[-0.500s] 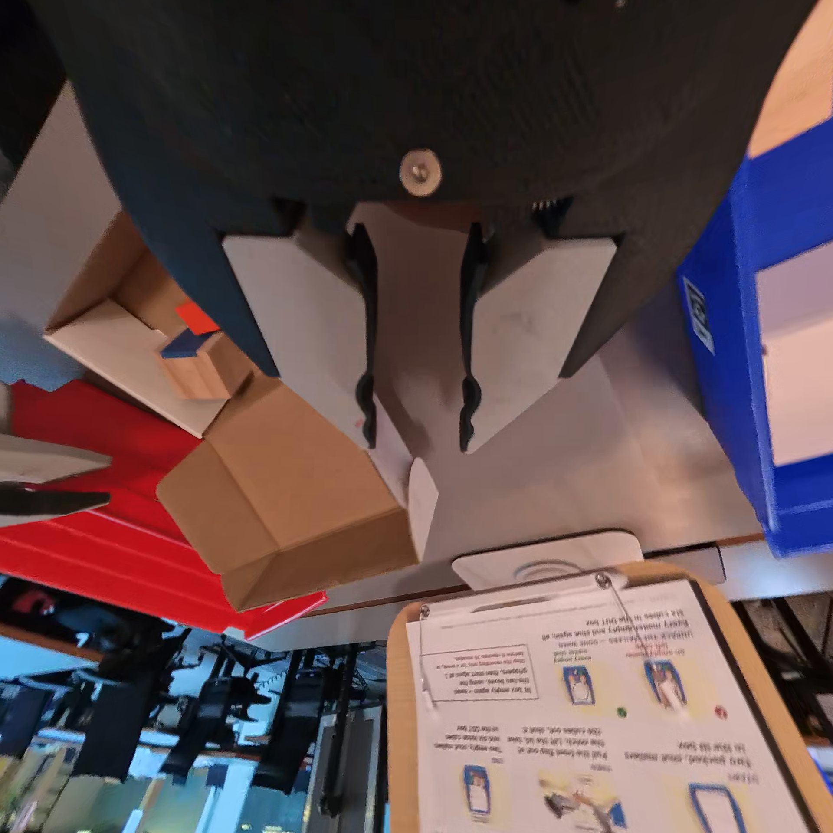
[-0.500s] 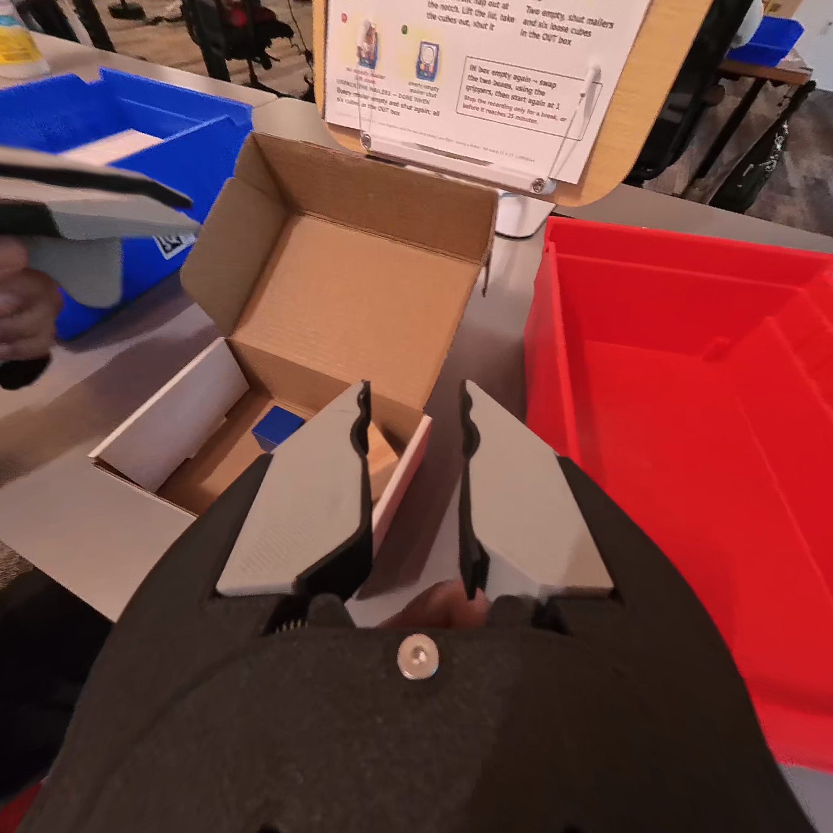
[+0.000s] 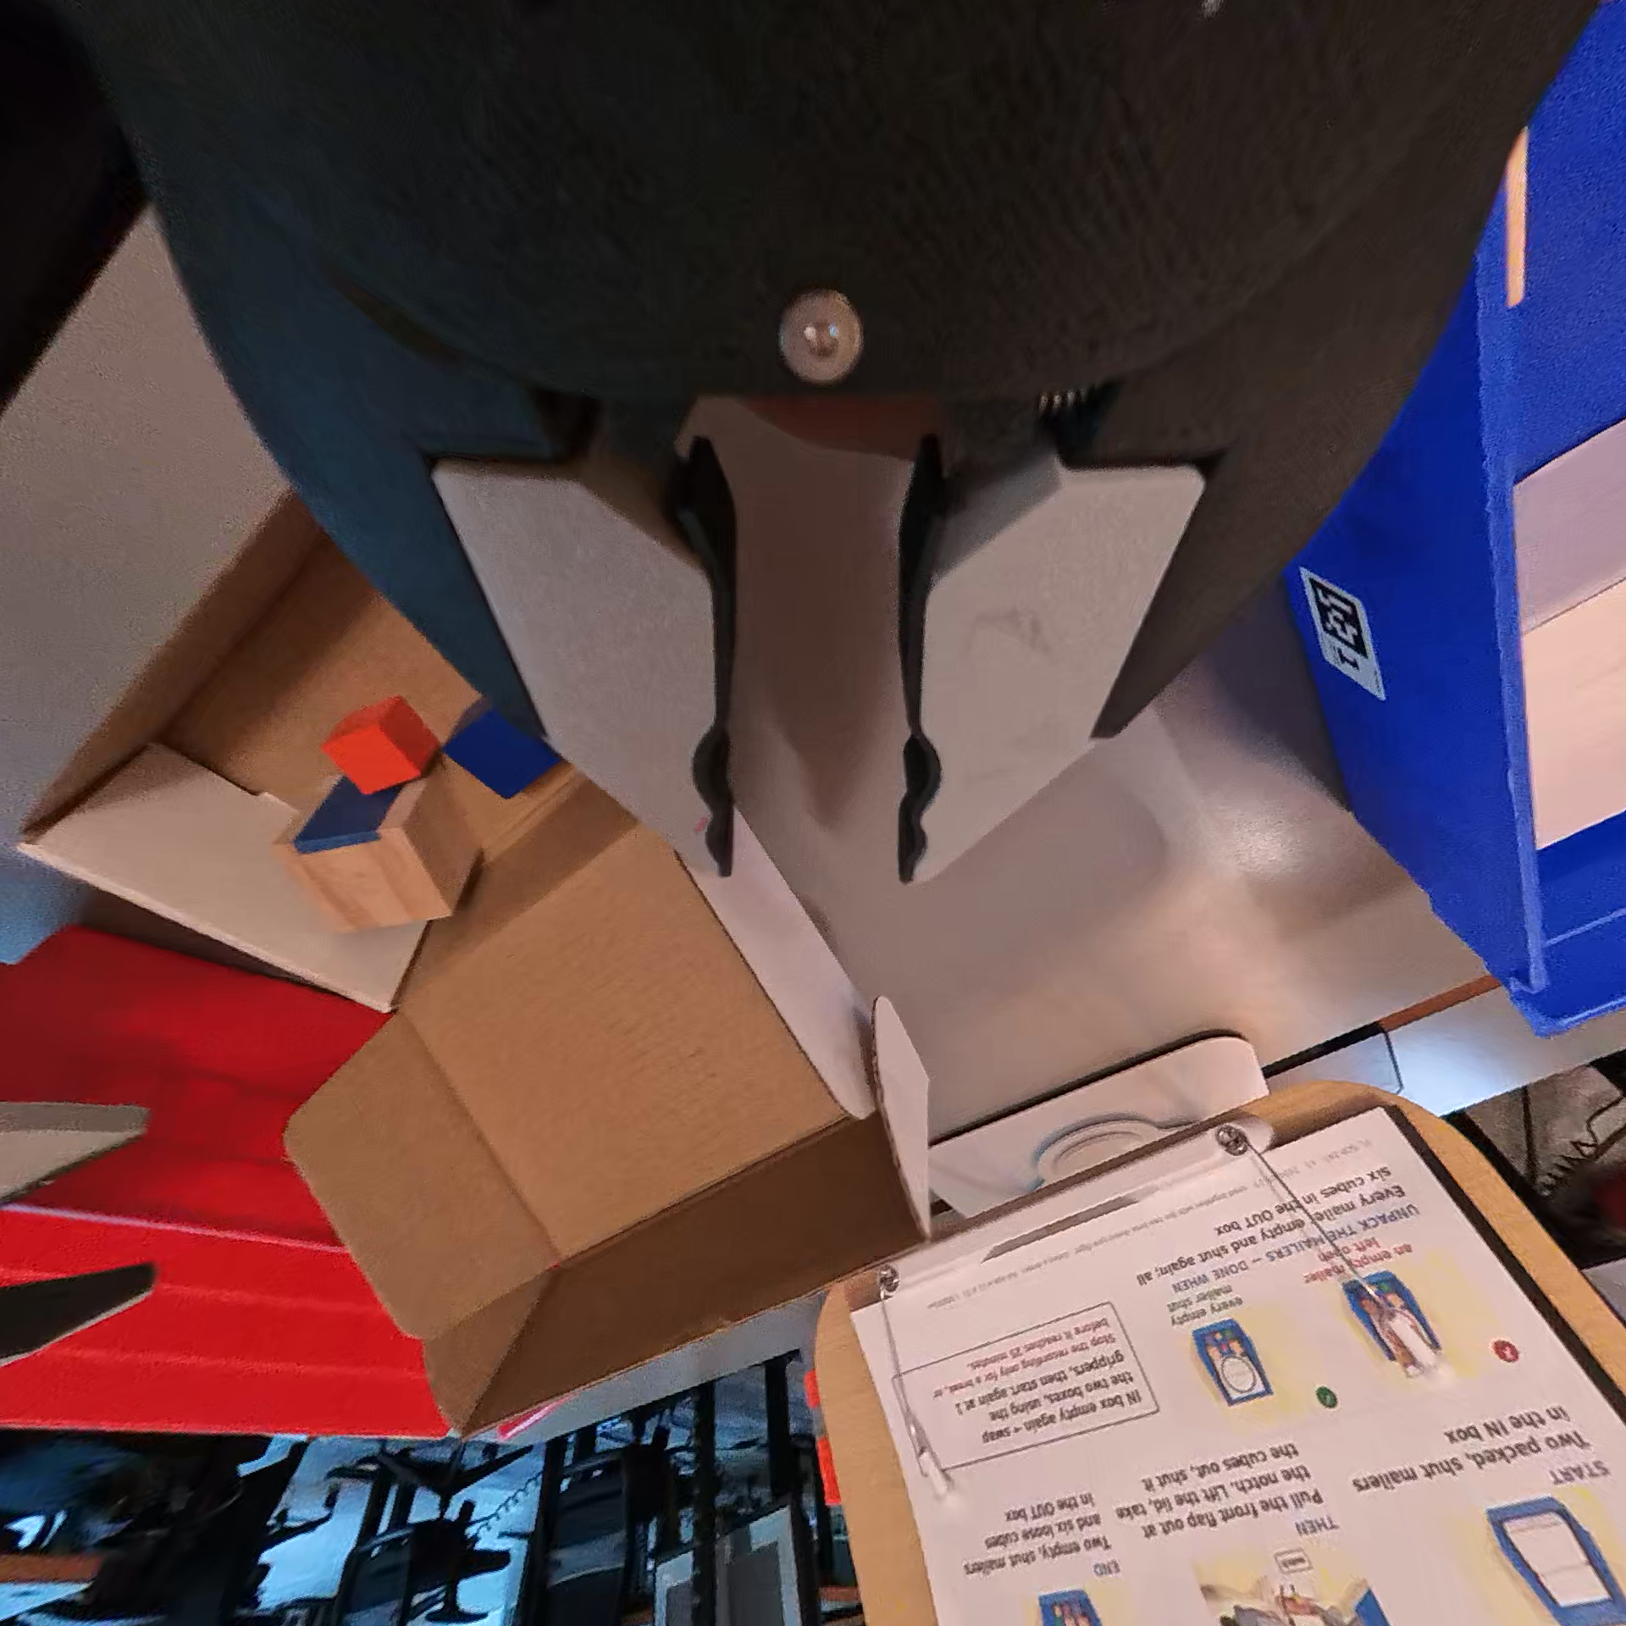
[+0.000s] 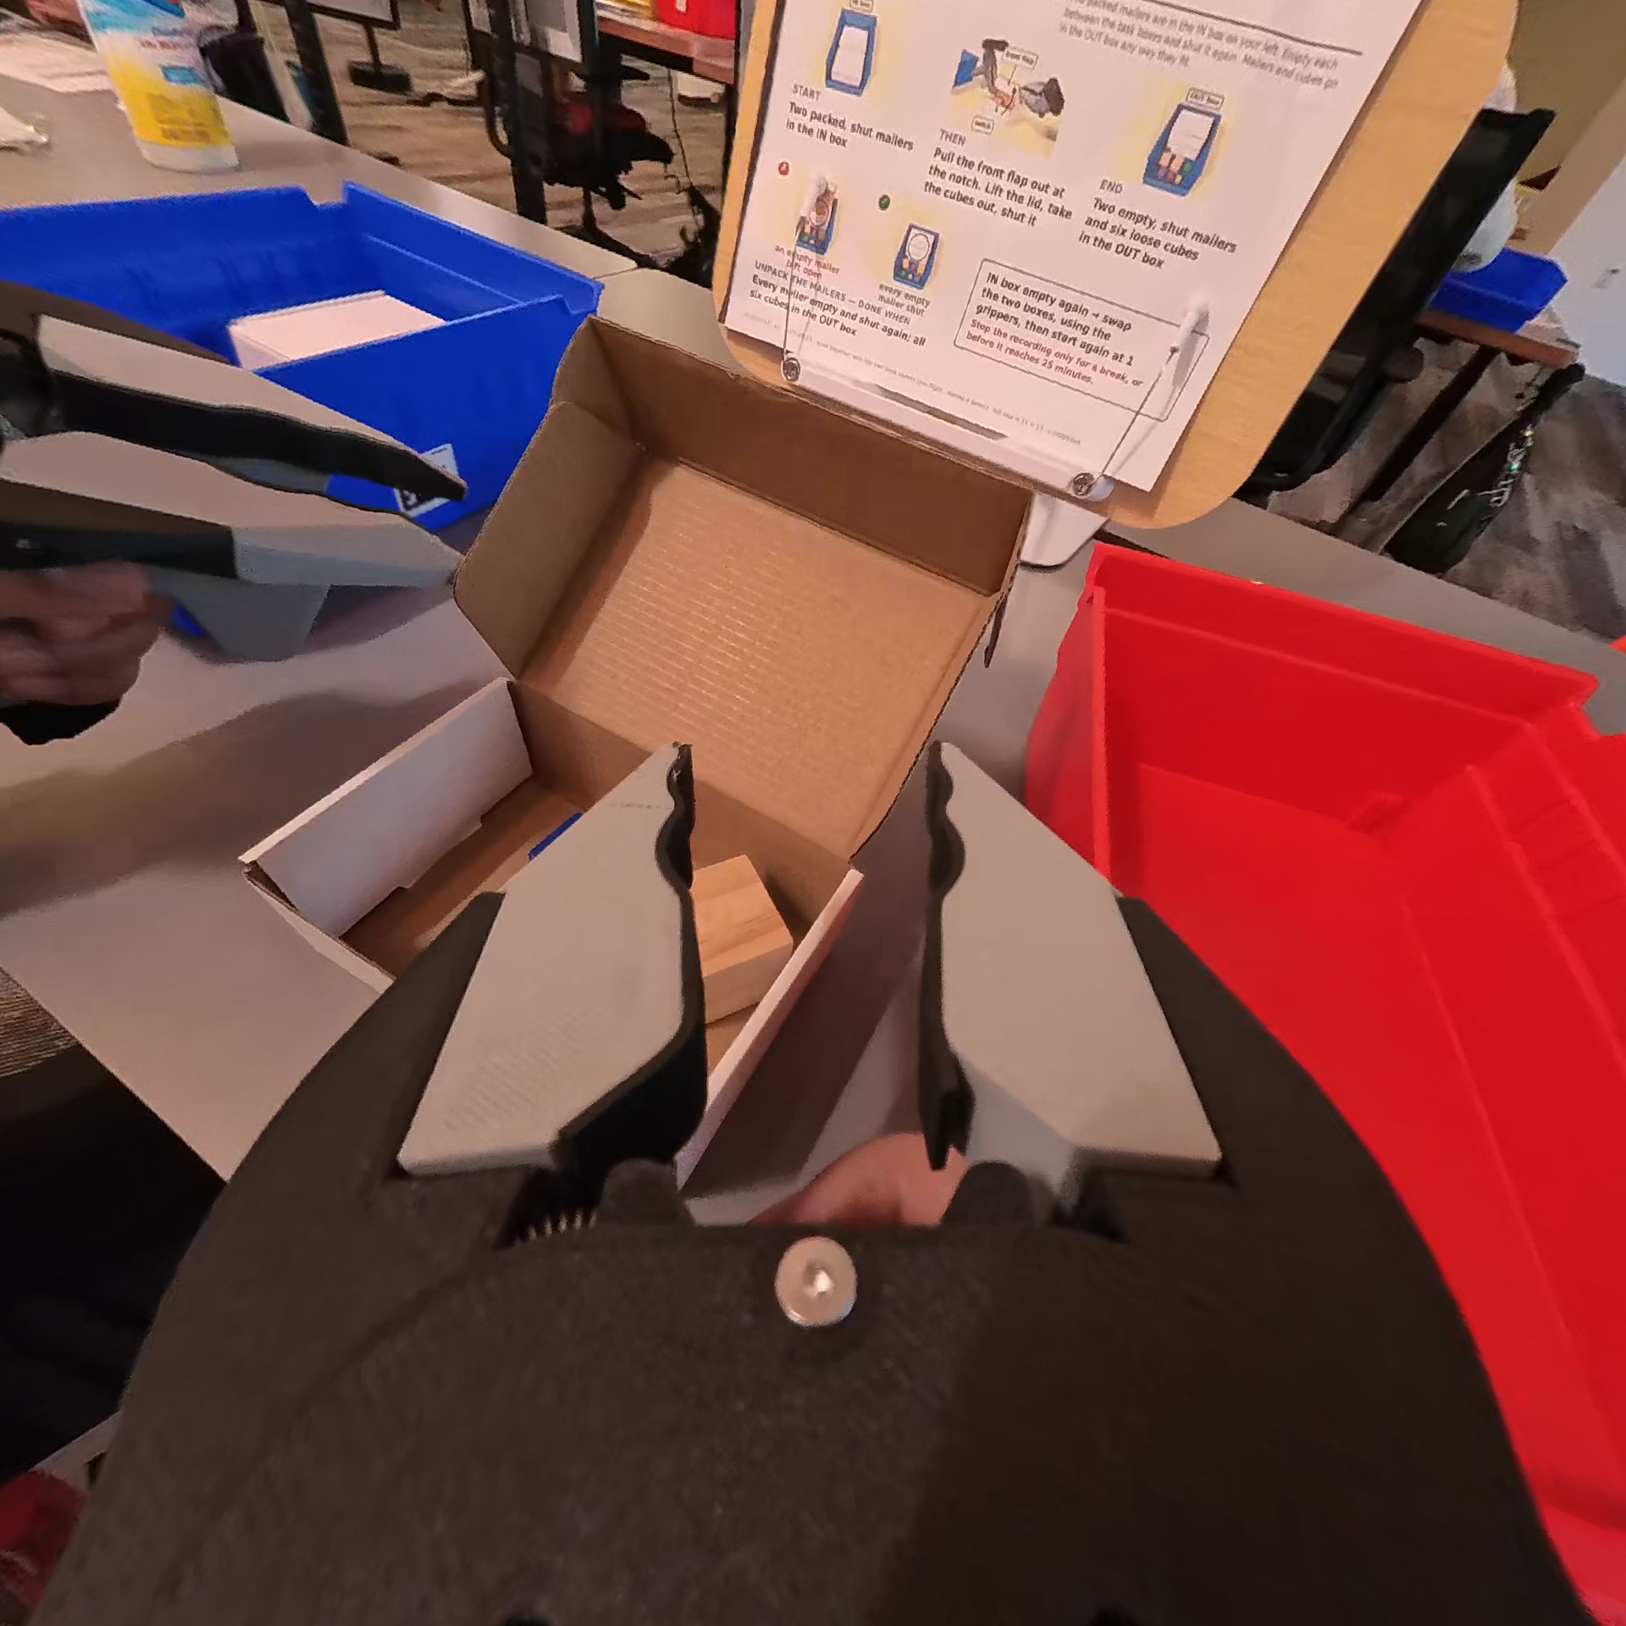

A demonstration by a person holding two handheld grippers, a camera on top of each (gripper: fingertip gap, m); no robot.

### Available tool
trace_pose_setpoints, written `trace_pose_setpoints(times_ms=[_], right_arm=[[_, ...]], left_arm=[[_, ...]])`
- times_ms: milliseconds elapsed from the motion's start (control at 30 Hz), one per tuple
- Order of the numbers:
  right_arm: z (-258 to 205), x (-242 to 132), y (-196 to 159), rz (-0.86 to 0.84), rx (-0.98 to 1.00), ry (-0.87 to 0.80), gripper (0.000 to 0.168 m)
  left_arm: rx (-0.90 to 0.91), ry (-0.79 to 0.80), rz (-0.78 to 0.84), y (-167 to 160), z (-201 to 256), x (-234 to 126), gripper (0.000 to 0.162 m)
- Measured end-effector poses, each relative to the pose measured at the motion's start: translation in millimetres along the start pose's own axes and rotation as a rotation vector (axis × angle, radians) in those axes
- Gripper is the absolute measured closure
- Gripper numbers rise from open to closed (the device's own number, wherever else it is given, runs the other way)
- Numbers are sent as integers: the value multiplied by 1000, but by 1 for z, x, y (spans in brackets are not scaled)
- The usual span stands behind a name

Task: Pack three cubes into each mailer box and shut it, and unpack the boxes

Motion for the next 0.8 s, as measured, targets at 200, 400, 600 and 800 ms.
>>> trace_pose_setpoints(times_ms=[200,400,600,800], right_arm=[[8,9,-10,20,77,83,124],[8,24,-14,-31,32,99,121],[10,18,-6,-10,-30,83,120],[10,21,6,45,13,135,120]], left_arm=[[-6,-7,21,2,1,-2,127],[-27,-28,-1,1,-3,0,124],[29,-15,-14,-4,0,-7,121],[87,-2,-32,-12,9,-12,109]])
Point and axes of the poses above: each gripper's, where its closed fingertips meet, x out along the fingers, y out of its top, z = x × y across the jaws, the point moved 10 cm from there along -x, back along the fingers, and after that the axes turned 15 degrees about -x, right-handed, at the moved point
